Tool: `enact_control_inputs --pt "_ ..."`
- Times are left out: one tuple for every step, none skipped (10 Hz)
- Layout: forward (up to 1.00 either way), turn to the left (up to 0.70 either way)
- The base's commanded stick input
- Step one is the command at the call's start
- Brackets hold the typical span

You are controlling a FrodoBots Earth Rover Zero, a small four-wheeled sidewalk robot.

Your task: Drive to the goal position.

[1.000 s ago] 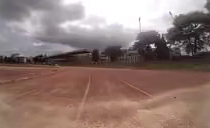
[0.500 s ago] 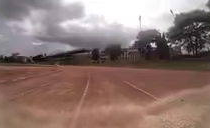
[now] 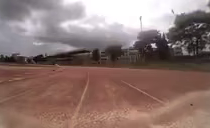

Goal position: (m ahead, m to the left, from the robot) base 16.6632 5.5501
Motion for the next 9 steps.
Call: enact_control_inputs --pt "0.45 0.0" --pt "0.45 0.0" --pt "0.45 0.0" --pt "0.45 0.0" --pt "0.45 0.0" --pt "0.45 0.0" --pt "0.45 0.0" --pt "0.45 0.0" --pt "0.45 0.0"
